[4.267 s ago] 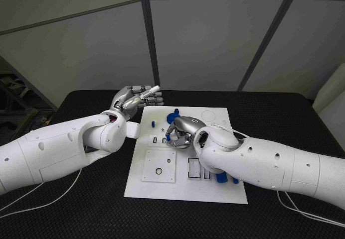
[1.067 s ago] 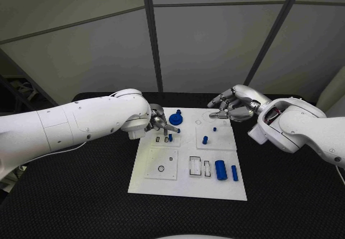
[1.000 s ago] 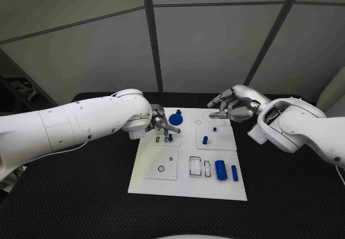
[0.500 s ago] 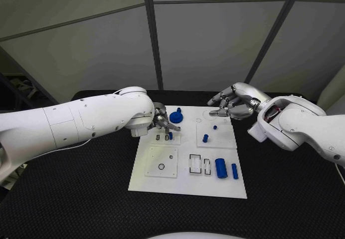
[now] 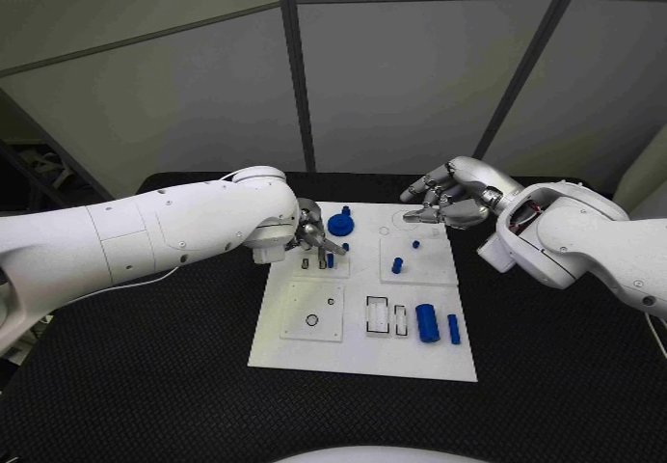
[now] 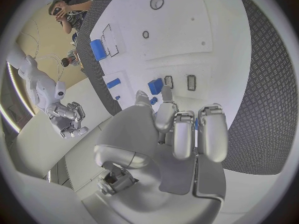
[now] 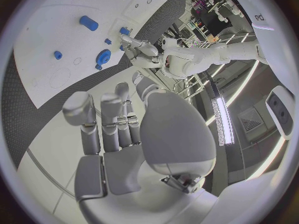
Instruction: Assemble the parts on the task board
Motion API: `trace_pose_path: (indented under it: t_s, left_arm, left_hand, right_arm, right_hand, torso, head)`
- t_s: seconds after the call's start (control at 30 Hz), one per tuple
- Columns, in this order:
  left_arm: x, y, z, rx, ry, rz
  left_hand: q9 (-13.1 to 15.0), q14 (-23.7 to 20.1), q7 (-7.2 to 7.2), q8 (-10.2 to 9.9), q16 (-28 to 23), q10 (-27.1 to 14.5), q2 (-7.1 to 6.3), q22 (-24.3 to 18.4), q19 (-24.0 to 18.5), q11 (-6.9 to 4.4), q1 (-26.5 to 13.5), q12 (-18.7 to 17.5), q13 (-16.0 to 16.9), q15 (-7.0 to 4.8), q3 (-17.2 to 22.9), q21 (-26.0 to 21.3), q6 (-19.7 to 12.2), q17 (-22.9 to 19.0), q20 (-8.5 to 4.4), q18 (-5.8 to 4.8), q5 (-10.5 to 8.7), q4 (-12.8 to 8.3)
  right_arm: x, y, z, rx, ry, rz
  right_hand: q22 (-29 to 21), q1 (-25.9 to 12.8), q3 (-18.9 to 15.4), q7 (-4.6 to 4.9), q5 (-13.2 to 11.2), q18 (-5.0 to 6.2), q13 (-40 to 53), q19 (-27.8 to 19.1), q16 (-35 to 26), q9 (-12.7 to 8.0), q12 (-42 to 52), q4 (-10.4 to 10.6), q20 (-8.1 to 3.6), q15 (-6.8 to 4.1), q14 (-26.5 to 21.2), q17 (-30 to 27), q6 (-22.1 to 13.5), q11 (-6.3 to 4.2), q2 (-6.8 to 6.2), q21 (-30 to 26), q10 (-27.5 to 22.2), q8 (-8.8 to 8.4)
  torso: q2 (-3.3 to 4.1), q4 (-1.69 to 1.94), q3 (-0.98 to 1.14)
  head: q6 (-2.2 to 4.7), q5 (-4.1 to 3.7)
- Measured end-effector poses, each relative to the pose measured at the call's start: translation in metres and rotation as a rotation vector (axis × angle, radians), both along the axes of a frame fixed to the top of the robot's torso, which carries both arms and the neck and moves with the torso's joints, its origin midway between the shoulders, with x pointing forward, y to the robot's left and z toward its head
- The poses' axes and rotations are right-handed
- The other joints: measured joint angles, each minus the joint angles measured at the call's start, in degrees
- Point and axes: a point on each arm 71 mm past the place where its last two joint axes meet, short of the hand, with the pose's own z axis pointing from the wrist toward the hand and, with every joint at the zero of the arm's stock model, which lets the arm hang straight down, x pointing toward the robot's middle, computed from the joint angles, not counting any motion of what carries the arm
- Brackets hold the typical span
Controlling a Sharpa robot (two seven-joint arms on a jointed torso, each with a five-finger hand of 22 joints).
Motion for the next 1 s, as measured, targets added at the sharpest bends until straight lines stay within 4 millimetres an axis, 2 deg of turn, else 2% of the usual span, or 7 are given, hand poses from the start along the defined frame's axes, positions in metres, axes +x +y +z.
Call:
trace_pose_path:
  t_s: [0.4,0.7,0.77,0.83,1.0]
  left_arm:
    - [-0.0007,-0.0013,-0.0008,0.006,0.008,-0.010]
    - [-0.0014,-0.0025,-0.0011,0.008,0.014,-0.017]
    - [-0.0014,-0.0025,-0.0012,0.009,0.016,-0.019]
    - [-0.0015,-0.0025,-0.0013,0.009,0.018,-0.020]
    - [-0.0016,-0.0025,-0.0015,0.008,0.021,-0.024]
  left_hand:
    - [0.23,0.00,0.00,-0.52,0.00,-0.13,0.80,0.00,0.00,0.13,1.92,0.24,0.00,0.00,1.03,0.00,0.00,0.00,0.00,0.00,0.00,-1.03]
    - [0.47,0.00,0.00,-0.96,0.00,-0.23,0.70,0.00,0.00,0.23,3.12,0.47,0.00,0.01,1.61,0.00,0.00,0.00,0.00,0.00,0.47,-1.61]
    - [0.56,0.00,0.00,-1.37,0.00,-0.24,0.67,0.00,0.00,0.24,3.40,0.49,0.00,0.02,1.76,0.00,0.00,0.00,0.00,0.00,1.58,-1.76]
    - [0.69,0.00,-0.07,-1.53,0.00,-0.24,0.78,-0.01,-0.13,0.24,3.78,0.53,0.00,0.02,2.14,0.00,0.33,0.00,0.13,0.00,2.94,-2.14]
    - [0.82,-0.09,-0.22,-2.19,0.00,-0.40,1.56,-0.01,-0.22,0.40,5.06,1.13,0.04,0.12,3.03,0.00,0.63,-0.01,0.21,0.01,3.59,-3.03]
  right_arm:
    - [0.0005,0.0004,-0.0003,-0.002,0.001,-0.002]
    - [0.0014,0.0004,-0.0006,-0.004,0.002,-0.004]
    - [0.0016,0.0006,-0.0007,-0.004,0.002,-0.004]
    - [0.0019,0.0009,-0.0008,-0.004,0.002,-0.004]
    - [0.0026,0.0007,-0.0010,-0.005,0.002,-0.005]
  right_hand:
    - [0.01,0.00,0.15,0.00,0.00,0.00,0.01,0.00,0.00,-0.01,0.00,0.15,0.00,0.00,0.00,-0.01,0.00,0.00,0.00,0.00,0.00,0.00]
    - [-0.05,0.00,0.15,0.00,0.00,0.00,-0.12,0.00,-0.30,0.04,0.00,0.15,0.00,0.00,-0.01,-0.06,0.00,0.00,0.00,-0.30,0.00,0.00]
    - [-0.16,0.00,0.15,0.00,0.26,0.07,-0.27,0.00,-0.32,0.04,-0.24,0.15,0.00,0.00,-0.01,-0.17,0.00,0.00,0.00,-0.30,0.00,0.00]
    - [-0.21,0.00,0.15,0.00,0.27,0.93,-0.31,0.00,-0.43,0.04,-0.34,0.15,0.01,0.00,-0.01,-0.24,0.00,0.00,0.00,-0.30,0.00,0.00]
    - [-0.42,0.00,0.15,0.00,0.27,0.92,-0.48,0.00,-0.54,0.04,-0.34,0.15,0.01,0.00,-0.01,-0.35,0.00,0.00,0.00,-0.55,0.00,0.00]
  torso:
    - [0.00,0.00,-0.02]
    - [-0.02,0.03,-0.03]
    - [-0.02,0.03,-0.03]
    - [-0.02,0.03,-0.03]
    - [-0.02,0.03,-0.03]
  head:
    - [-0.31,-0.07]
    - [-0.56,-0.16]
    - [-0.60,-0.16]
    - [-0.68,-0.11]
    - [-0.80,-0.03]
